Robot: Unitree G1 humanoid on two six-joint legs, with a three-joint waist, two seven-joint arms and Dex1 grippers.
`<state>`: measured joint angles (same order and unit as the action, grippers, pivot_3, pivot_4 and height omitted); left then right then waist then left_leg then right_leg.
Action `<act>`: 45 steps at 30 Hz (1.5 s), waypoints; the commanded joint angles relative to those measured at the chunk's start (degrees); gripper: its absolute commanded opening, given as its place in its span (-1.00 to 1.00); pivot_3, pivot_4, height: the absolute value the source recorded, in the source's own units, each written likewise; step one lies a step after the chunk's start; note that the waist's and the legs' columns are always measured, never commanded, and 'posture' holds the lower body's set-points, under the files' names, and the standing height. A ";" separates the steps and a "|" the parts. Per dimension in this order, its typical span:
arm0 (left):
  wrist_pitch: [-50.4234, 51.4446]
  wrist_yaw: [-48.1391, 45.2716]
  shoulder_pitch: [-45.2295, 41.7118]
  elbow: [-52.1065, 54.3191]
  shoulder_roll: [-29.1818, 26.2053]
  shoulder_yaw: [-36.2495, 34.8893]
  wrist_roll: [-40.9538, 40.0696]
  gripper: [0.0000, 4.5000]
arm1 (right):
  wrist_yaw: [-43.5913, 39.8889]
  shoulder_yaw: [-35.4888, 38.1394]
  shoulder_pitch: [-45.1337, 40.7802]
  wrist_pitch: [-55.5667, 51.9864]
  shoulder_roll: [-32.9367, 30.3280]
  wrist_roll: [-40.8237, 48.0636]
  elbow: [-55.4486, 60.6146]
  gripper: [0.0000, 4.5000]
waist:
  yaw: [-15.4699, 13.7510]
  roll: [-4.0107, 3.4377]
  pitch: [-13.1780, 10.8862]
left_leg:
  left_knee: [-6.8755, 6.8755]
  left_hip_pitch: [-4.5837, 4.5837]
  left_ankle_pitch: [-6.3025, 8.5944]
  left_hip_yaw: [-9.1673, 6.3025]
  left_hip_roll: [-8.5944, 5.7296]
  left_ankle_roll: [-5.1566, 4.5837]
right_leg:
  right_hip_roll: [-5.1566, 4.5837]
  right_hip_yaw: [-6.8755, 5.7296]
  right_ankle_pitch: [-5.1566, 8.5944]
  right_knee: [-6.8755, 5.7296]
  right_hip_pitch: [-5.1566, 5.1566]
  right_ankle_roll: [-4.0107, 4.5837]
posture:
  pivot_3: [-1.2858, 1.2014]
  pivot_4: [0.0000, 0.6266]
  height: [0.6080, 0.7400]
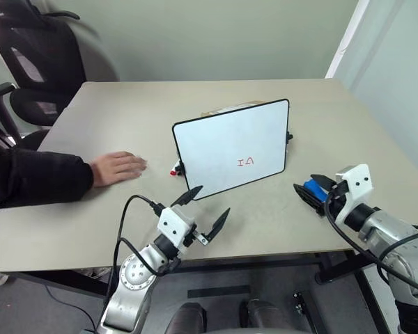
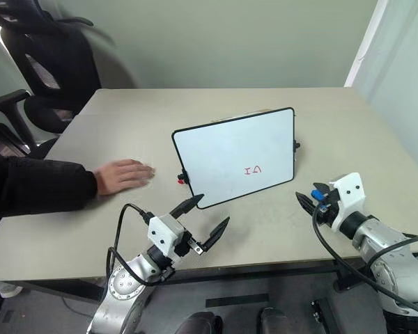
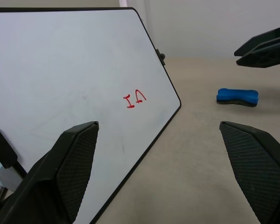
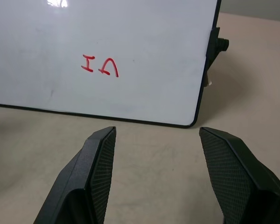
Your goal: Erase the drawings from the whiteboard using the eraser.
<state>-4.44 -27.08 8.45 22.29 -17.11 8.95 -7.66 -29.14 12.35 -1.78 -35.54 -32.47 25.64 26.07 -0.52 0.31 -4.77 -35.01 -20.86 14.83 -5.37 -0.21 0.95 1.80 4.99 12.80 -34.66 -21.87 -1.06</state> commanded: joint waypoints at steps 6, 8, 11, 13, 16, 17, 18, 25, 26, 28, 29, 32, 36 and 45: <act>-0.59 0.65 -1.10 1.10 1.07 1.59 1.24 1.00 | -0.43 -0.62 -1.74 1.69 -0.21 -0.51 0.45 0.34 | 0.00 -0.01 0.00 | -0.02 0.00 0.01 0.00 0.00 0.02 | 0.00 0.00 0.00 0.00 0.00 0.00 | 0.03 -0.52 0.99; -1.06 1.28 -1.45 -0.26 2.01 2.15 1.85 1.00 | -0.67 -0.03 -1.01 1.45 -0.56 -0.15 1.06 0.34 | -0.01 0.00 0.00 | -0.02 -0.01 0.03 0.00 -0.01 0.06 | -0.01 0.00 0.00 0.00 0.01 0.00 | 0.03 -0.52 0.99; -1.79 2.44 -2.38 -2.87 3.02 3.92 4.78 1.00 | -1.03 1.94 -0.61 1.17 -1.52 0.39 0.39 0.34 | -0.14 0.00 -0.01 | -0.04 -0.02 0.03 0.00 0.00 0.06 | -0.01 0.00 0.00 0.00 0.02 0.00 | 0.03 -0.52 0.99; -2.35 3.40 -2.70 -4.65 3.81 3.77 5.40 1.00 | -0.94 2.55 -1.19 0.59 -1.78 0.80 -0.01 0.34 | -0.15 0.01 -0.01 | -0.04 -0.05 0.03 0.01 -0.01 0.06 | -0.01 0.01 0.00 0.00 0.00 0.00 | 0.03 -0.52 0.99; -3.07 3.93 -3.06 -6.78 4.82 3.24 5.16 1.00 | -0.79 2.82 -2.80 -1.83 -2.57 1.68 -1.36 0.34 | -0.07 0.01 -0.01 | -0.03 -0.03 0.02 0.01 -0.01 0.06 | -0.01 0.00 0.00 0.00 0.02 0.00 | 0.03 -0.52 0.99; -3.30 4.06 -3.07 -6.78 4.79 2.71 5.02 1.00 | -1.07 2.55 -3.72 -2.14 -2.98 1.58 -2.27 0.34 | 0.02 0.02 -0.02 | -0.03 -0.02 0.02 0.01 -0.01 0.05 | -0.01 0.00 0.00 0.00 0.02 0.00 | 0.03 -0.52 0.99; -3.47 4.16 -2.97 -6.60 4.68 2.37 5.02 1.00 | -1.42 2.21 -4.49 -2.33 -3.39 1.39 -3.11 0.34 | 0.04 0.02 -0.02 | -0.03 -0.01 0.01 0.01 0.00 0.03 | -0.01 0.00 0.00 0.00 0.01 0.00 | 0.03 -0.52 0.99; -4.59 5.39 -1.56 -5.86 5.27 1.92 5.00 1.00 | -2.21 -0.24 -10.72 -5.43 -6.76 -0.93 -11.75 0.34 | -0.05 -0.01 -0.01 | -0.03 -0.01 -0.18 0.02 -0.01 -0.26 | -0.01 0.01 0.00 0.00 0.03 -0.01 | 0.03 -0.52 0.99; -4.54 5.40 -1.51 -5.72 5.24 1.88 4.81 1.00 | -2.20 -1.12 -11.28 -6.21 -7.50 -1.72 -12.91 0.34 | -0.08 0.00 -0.01 | -0.03 -0.03 -0.18 0.02 -0.02 -0.26 | -0.01 0.01 0.00 0.00 0.02 -0.01 | 0.03 -0.52 0.99; -4.46 5.45 -1.36 -5.54 5.29 1.88 4.57 1.00 | -2.55 -3.23 -12.45 -7.80 -9.06 -3.45 -16.26 0.34 | -0.11 0.00 -0.01 | -0.03 -0.01 -0.18 0.02 -0.01 -0.27 | -0.01 0.00 -0.01 0.00 0.04 -0.01 | 0.03 -0.52 0.99; -4.41 5.50 -1.23 -5.39 5.37 1.95 4.54 1.00 | -2.96 -3.85 -12.78 -8.36 -9.67 -3.78 -17.44 0.34 | -0.19 0.00 -0.01 | -0.02 0.00 -0.18 0.02 -0.01 -0.27 | -0.01 0.00 -0.01 -0.01 0.04 -0.02 | 0.03 -0.52 0.99; -4.36 5.54 -0.82 -4.85 5.44 1.90 4.35 1.00 | -4.89 -5.33 -14.09 -10.21 -11.30 -3.79 -19.25 0.34 | -0.25 -0.03 0.00 | -0.01 -0.02 -0.17 0.02 -0.01 -0.26 | -0.01 0.00 -0.01 -0.04 0.03 -0.03 | 0.03 -0.52 0.99; -4.42 5.95 0.06 -3.84 5.62 1.70 4.23 1.00 | -7.00 -7.25 -17.08 -12.30 -12.57 -4.26 -24.12 0.34 | -0.19 -0.03 0.00 | -0.01 -0.02 -0.17 0.03 -0.01 -0.26 | -0.01 0.00 -0.02 -0.07 0.03 -0.03 | 0.03 -0.52 0.99; -4.32 6.77 1.24 -0.62 5.64 0.57 3.34 1.00 | -9.13 -9.56 -21.58 -10.12 -12.46 -7.13 -31.78 0.34 | -0.22 -0.04 -0.01 | -0.01 0.03 -0.19 0.03 0.00 -0.28 | -0.01 0.01 -0.01 -0.13 0.04 -0.03 | 0.03 -0.52 0.99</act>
<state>-7.71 -20.82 9.71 18.37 -11.78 9.94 -3.41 -37.57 2.39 -21.77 -46.97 -44.58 19.25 -5.90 -0.75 0.27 -4.78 -35.03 -20.82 14.64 -5.34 -0.21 0.67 1.79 4.99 12.79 -34.80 -21.83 -1.08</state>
